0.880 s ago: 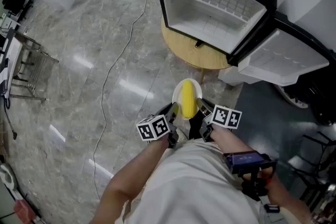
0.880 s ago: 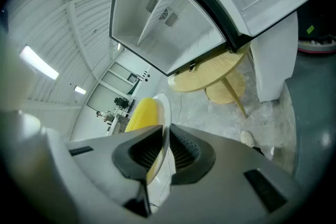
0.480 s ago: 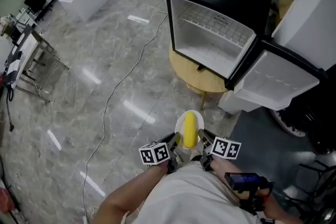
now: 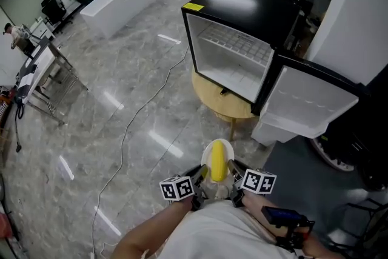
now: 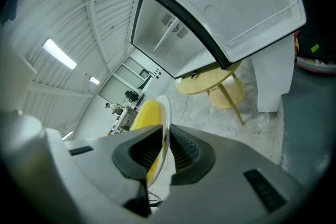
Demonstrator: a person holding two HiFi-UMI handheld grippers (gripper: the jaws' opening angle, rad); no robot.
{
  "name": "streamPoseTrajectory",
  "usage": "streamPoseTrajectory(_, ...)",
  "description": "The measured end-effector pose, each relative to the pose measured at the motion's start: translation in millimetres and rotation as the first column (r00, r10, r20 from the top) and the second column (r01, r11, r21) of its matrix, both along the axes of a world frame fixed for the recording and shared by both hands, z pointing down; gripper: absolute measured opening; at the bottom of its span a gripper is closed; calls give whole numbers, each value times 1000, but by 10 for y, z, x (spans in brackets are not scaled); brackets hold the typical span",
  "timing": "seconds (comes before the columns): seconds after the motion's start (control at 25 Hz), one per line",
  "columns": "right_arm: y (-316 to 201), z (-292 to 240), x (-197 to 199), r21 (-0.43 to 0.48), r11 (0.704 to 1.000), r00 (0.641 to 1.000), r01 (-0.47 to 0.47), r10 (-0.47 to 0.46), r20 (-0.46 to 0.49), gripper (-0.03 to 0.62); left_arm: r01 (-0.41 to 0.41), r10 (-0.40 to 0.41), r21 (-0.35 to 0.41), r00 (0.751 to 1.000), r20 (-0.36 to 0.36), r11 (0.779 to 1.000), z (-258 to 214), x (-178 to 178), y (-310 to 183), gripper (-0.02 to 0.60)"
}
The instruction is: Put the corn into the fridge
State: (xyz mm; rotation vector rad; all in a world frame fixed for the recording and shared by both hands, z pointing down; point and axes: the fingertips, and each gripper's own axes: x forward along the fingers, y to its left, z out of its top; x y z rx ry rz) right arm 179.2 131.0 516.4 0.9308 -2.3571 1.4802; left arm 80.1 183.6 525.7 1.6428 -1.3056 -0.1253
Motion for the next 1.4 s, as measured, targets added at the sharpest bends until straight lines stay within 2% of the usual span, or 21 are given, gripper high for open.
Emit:
streamPoseTrajectory(0.48,21,-47,82,24,999,998,48,-49,39,48,53,-54,22,998,20,998,-13,106,83,44)
streamPoseTrajectory(1.0,86,-87,178,41,997,997,64,-66,36,48,69,-70,47,997,18,996,-49,212,151,44)
streamPoseTrajectory(1.24,166,-57,187,35,997,997,68,-69,25,48,73,-74,52,997,24,996,-77,197,226,44)
streamPoseTrajectory(1.4,155,-79,58,53,994,995,95,-97,21,48,95,-96,58,995,24,994,-130,93,236,44)
